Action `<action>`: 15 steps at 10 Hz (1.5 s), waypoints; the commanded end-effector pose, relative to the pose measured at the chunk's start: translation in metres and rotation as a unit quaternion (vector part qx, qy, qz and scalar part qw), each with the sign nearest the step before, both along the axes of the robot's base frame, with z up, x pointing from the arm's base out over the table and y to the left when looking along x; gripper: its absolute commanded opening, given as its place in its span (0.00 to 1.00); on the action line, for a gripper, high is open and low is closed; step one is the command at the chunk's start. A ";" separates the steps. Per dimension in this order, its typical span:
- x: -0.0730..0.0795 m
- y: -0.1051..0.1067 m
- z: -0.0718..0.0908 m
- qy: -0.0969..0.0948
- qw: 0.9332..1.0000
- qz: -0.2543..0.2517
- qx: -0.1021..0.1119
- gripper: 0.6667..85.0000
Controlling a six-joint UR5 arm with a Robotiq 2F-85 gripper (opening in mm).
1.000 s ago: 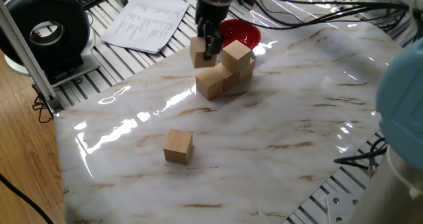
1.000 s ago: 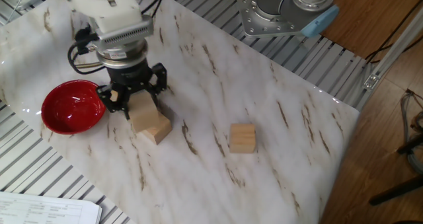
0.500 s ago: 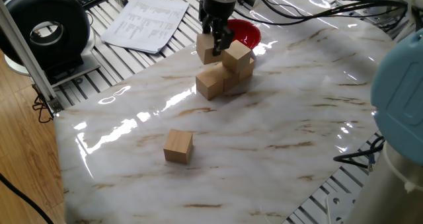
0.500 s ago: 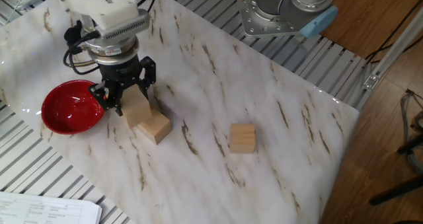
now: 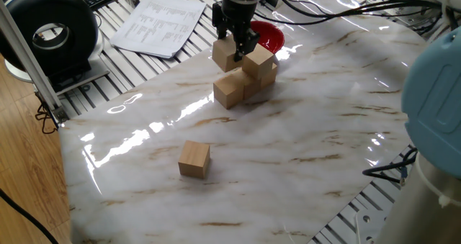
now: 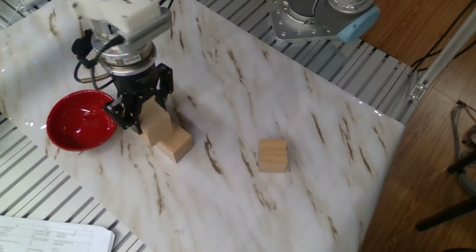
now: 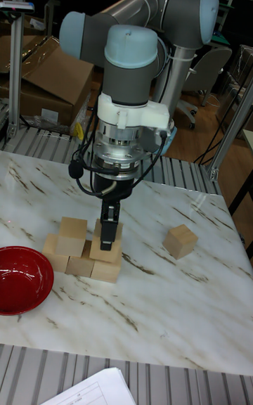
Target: Stack the blocks into a pyramid shape
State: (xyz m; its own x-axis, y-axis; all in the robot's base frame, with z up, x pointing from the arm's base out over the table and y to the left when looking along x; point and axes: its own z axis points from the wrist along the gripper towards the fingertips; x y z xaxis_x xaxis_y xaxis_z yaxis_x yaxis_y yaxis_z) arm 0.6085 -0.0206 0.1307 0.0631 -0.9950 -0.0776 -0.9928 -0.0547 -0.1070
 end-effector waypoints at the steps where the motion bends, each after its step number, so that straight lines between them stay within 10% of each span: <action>1: 0.004 -0.007 -0.001 -0.007 0.999 0.041 -0.015 0.00; 15: -0.026 0.000 -0.009 0.067 0.997 -0.039 0.015 0.00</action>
